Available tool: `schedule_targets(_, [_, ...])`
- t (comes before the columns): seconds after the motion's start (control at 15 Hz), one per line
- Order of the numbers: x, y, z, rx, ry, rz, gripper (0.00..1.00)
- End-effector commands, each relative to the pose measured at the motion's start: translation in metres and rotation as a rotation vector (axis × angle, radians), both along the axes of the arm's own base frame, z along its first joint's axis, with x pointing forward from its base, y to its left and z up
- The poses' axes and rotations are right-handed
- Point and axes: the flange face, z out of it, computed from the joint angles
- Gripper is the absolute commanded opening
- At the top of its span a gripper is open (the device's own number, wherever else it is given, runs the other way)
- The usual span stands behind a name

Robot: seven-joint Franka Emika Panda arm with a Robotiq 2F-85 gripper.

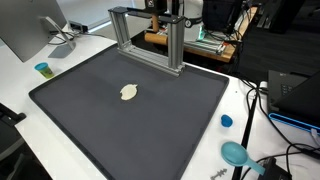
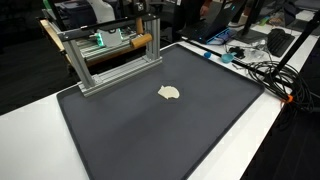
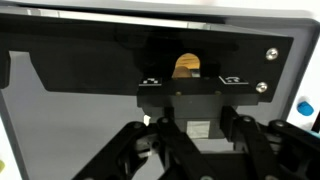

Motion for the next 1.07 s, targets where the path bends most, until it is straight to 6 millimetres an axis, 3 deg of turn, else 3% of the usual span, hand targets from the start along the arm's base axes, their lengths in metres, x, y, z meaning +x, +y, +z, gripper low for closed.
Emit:
schedule_targets(0.0, [-0.018,0.001,0.001,-0.002,0.013,0.008,0.21])
schedule_targets(0.2, [-0.023,0.005,-0.005,0.011,0.045,0.007,0.21])
schedule_targets(0.27, [-0.023,0.006,-0.006,0.014,0.055,0.009,0.71])
schedule_targets(0.33, [-0.023,0.007,-0.007,0.022,0.062,0.012,0.73])
schedule_targets(0.6, [-0.018,0.007,0.005,0.017,0.053,-0.021,0.99])
schedule_targets(0.87, [-0.024,-0.046,0.049,0.062,-0.072,-0.202,1.00])
schedule_targets(0.93, [-0.012,-0.024,0.024,0.024,-0.016,-0.130,1.00])
schedule_targets(1.0, [-0.014,-0.037,0.035,0.032,-0.042,-0.161,1.00])
